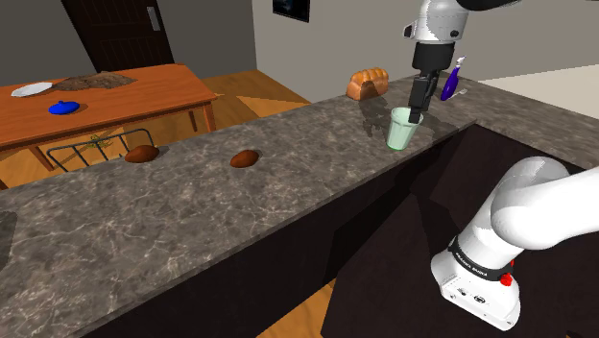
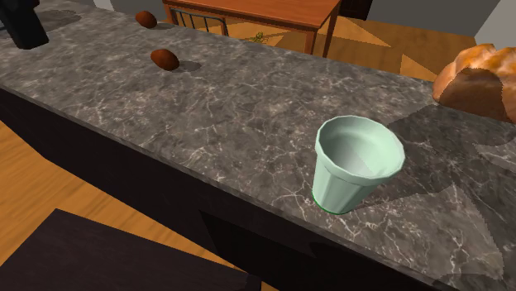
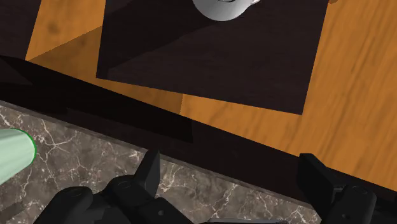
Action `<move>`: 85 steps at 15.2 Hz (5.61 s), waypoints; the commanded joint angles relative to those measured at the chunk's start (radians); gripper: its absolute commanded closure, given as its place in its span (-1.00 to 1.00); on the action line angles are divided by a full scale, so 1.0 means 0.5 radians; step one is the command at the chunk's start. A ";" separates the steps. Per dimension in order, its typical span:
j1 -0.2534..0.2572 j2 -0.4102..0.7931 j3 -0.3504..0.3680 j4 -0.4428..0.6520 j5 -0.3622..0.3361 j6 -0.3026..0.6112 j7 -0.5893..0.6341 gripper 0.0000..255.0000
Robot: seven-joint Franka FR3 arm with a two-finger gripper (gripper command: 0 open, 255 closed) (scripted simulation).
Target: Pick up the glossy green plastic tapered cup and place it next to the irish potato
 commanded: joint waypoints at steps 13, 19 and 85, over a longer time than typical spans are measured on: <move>-0.166 0.570 -0.506 0.207 -0.210 0.314 -0.464 -1.00; -0.218 0.957 -0.740 0.432 -0.189 0.437 -0.716 -1.00; -0.618 2.204 -1.102 1.806 0.303 0.017 -1.429 1.00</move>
